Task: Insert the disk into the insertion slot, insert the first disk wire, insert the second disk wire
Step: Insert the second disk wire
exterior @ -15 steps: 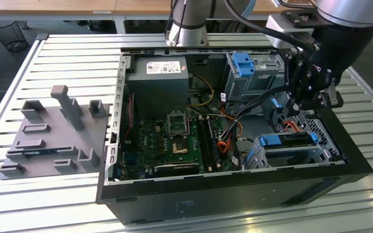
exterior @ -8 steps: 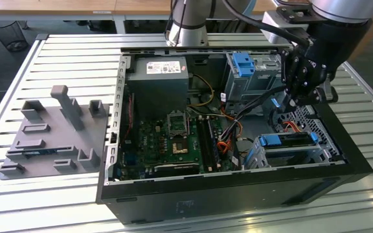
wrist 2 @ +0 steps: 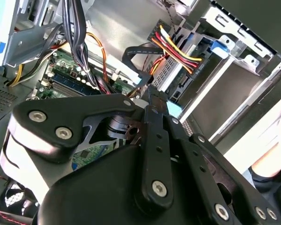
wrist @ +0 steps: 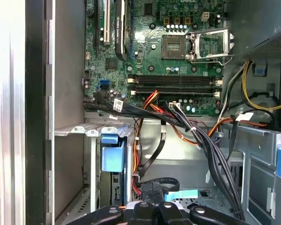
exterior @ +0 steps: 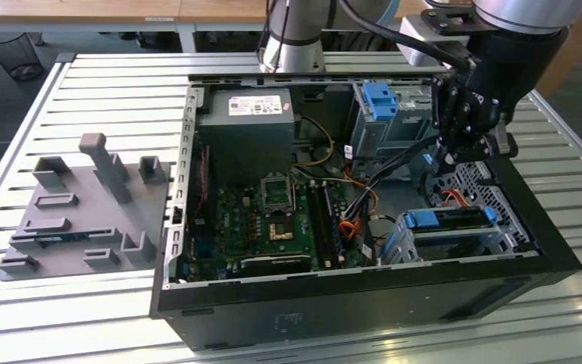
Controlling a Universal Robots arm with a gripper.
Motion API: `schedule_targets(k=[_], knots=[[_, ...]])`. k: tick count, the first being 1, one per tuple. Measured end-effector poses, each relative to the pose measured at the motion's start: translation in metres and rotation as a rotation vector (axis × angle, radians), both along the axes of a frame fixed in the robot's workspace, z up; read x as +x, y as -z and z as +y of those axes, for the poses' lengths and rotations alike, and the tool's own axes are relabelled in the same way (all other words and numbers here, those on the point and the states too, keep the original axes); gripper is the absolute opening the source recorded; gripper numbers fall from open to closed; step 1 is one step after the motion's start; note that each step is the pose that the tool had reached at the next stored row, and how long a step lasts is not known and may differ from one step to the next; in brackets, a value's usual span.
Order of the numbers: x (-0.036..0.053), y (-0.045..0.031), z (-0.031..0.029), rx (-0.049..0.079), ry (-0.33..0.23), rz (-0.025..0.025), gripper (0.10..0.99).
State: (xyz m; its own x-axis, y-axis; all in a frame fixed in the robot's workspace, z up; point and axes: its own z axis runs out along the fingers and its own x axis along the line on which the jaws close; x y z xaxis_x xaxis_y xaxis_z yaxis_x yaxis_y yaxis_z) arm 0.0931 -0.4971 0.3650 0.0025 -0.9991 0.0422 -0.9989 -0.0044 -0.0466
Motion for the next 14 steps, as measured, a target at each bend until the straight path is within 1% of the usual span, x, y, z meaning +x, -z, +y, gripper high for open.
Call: schedule_targets(k=[2,3,6,10,14], knots=[[-0.0014,0.0002,0.0005,0.000,0.000,-0.0017,0.106],[-0.0026,0.0002,0.0005,0.000,0.000,-0.0040,0.106],[-0.0044,0.0002,0.0006,0.000,0.000,-0.0075,0.106],[-0.0052,0.0002,0.0017,0.000,0.000,-0.0091,0.106],[-0.0054,0.0002,0.0052,0.000,0.000,-0.0091,0.106]])
